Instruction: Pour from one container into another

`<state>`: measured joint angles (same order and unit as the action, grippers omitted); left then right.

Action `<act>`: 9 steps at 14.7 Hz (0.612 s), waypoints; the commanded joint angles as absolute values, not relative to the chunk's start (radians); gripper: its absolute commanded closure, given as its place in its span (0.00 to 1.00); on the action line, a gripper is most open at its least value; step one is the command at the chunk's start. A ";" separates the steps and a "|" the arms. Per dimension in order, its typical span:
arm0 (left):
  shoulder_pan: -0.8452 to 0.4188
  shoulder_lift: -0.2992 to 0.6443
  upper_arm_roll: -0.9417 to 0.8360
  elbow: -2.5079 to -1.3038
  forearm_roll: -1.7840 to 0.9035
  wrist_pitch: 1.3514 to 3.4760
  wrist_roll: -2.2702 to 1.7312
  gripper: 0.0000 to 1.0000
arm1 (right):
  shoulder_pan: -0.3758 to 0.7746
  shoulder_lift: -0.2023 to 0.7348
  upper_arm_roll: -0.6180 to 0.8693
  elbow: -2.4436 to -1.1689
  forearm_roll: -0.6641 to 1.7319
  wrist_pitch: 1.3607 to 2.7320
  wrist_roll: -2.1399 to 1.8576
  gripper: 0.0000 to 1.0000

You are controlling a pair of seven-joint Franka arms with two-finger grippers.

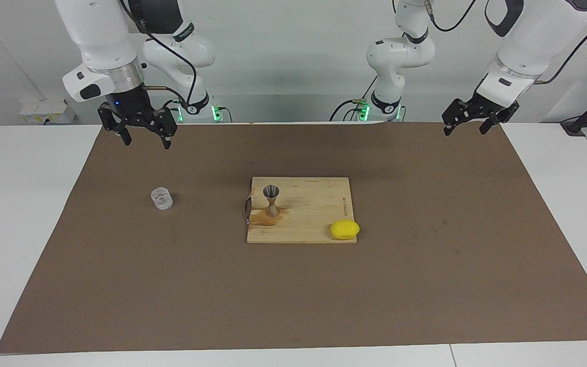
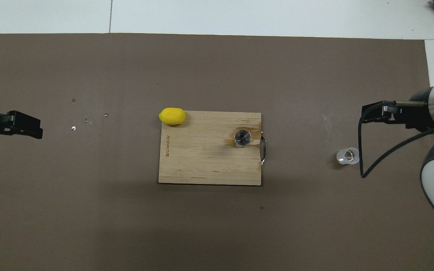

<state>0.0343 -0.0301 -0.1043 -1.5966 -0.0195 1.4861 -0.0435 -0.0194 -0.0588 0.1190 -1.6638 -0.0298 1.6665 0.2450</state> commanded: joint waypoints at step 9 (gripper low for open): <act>0.037 -0.064 -0.106 -1.634 -0.003 1.494 -0.041 0.00 | -0.048 -0.041 0.123 -1.647 -0.031 1.583 0.100 0.00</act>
<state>0.0343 -0.0301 -0.1043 -1.5966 -0.0195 1.4861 -0.0435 -0.0317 -0.0392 0.1164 -1.6486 -0.0298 1.6010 0.1279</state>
